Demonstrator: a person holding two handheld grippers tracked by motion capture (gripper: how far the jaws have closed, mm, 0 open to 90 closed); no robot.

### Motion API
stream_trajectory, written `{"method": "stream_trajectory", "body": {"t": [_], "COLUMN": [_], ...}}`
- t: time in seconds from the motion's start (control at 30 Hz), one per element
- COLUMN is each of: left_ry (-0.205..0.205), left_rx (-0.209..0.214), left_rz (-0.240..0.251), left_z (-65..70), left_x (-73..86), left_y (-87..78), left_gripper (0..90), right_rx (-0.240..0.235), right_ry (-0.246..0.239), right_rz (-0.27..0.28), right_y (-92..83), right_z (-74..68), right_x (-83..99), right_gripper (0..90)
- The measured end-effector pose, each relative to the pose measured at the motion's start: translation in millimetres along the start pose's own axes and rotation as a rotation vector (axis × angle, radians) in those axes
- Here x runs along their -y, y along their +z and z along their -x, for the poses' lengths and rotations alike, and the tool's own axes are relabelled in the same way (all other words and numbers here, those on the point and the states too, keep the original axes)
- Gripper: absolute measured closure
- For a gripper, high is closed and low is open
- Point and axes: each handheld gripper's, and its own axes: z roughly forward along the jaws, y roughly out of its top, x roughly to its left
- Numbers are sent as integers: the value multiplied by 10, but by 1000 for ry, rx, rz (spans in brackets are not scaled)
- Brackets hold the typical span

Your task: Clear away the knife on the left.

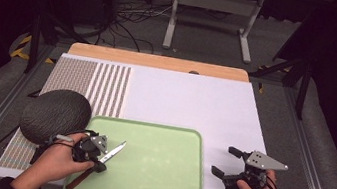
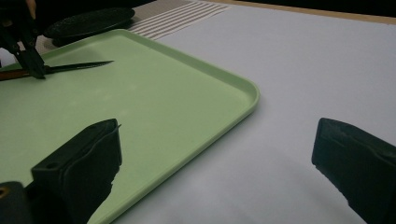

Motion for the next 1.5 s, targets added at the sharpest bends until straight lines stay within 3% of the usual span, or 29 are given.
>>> {"method": "stream_trajectory", "body": {"t": [0.77,1.5], "left_ry": [-55,-77], "left_rx": [16,22], "left_rz": [7,-4], "left_z": [-71,-105], "left_x": [121,200], "left_y": [-54,-94], "left_gripper": [893,886], "right_rx": [-4,-5], "right_ry": [4,2], "right_rz": [-6,-13], "right_y": [11,14], "right_z": [1,3], "right_x": [9,16], "right_gripper": [23,23]}}
